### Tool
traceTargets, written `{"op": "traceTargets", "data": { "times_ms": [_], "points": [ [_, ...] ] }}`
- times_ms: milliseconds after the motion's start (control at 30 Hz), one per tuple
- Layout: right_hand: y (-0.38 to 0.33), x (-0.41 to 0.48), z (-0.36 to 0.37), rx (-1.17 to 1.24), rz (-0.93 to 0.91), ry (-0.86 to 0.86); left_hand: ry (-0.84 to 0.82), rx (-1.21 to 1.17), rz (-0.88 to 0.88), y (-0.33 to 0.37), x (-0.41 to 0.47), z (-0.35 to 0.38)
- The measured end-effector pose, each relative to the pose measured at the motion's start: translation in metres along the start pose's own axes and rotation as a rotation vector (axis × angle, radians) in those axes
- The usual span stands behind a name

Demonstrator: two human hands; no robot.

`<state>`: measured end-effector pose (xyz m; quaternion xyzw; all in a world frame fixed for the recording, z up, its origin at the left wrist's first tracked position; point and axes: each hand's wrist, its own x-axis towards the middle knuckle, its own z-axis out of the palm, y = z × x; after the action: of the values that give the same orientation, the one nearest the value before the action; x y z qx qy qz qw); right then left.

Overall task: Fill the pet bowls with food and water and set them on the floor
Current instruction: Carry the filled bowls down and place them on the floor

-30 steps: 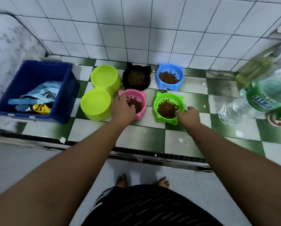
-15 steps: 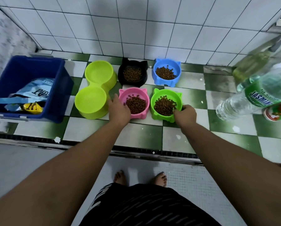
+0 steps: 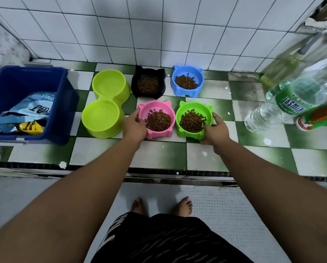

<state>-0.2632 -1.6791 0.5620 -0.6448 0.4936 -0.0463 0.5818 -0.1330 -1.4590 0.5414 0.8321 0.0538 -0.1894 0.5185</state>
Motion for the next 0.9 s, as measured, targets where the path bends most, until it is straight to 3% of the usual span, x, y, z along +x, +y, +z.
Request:
{"op": "traceTargets", "data": {
  "times_ms": [600, 900],
  "points": [
    [0.014, -0.062, -0.030, 0.102, -0.039, 0.033, -0.050, 0.155, 0.221, 0.007, -0.033, -0.030],
    [0.018, -0.094, -0.034, -0.031, -0.153, -0.152, 0.161, 0.088, 0.200, -0.017, -0.099, -0.068]
  ]
}}
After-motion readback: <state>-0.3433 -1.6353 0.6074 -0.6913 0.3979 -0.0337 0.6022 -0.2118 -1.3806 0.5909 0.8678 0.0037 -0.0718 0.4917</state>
